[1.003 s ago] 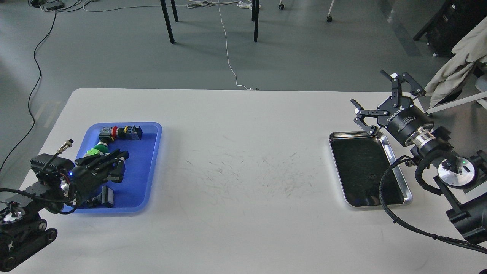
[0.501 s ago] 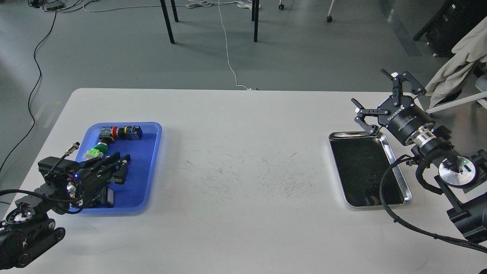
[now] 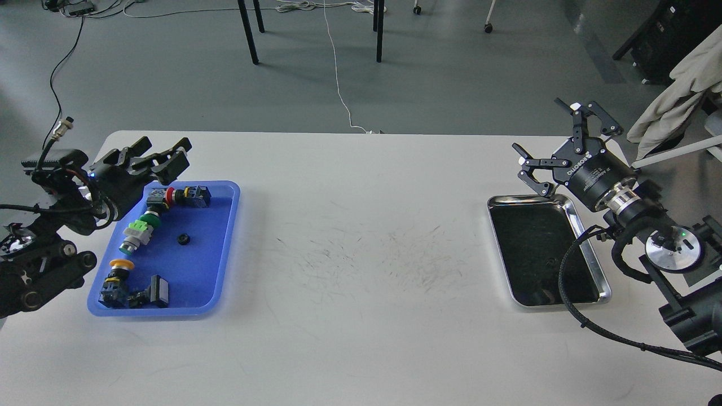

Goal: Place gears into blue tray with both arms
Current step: 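Lift the left gripper away and move the right gripper to the metal tray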

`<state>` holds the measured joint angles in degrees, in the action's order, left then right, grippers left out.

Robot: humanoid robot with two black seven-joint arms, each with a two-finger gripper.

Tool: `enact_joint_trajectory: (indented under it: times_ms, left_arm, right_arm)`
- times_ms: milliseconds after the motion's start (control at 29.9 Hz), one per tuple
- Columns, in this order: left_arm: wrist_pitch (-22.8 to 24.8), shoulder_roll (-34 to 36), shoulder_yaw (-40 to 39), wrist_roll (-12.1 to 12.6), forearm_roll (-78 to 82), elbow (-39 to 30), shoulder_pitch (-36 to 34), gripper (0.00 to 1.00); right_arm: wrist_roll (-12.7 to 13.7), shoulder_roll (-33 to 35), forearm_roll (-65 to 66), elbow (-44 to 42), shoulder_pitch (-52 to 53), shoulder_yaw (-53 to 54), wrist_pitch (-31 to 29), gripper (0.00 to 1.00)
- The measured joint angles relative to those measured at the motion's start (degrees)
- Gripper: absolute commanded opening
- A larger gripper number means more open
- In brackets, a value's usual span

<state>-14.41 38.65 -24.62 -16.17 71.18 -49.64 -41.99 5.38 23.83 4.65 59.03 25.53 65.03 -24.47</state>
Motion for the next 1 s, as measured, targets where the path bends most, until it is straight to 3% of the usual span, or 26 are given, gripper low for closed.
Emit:
enact_joint_trajectory:
  times_ms: [267,468,1003]
  left_arm:
    - [13.4,-2.5,-0.2,1.3,-40.9,2.7,-6.1,0.98]
    - [25.6,-3.0,-0.2,0.8,-51.6,2.8,-4.2,0.98]
    - [32.9,-8.2,-7.2,1.7,-61.1,2.9,-3.2,0.98]
  right_arm:
    - [0.2,0.0,0.0,1.0,1.3,-0.6,0.0,0.96]
    - [0.2,2.4,3.9,1.0,6.0,-8.1,0.4,0.96]
    - [0.7,21.1,33.6,14.6,22.8,-46.2,3.3,0.96]
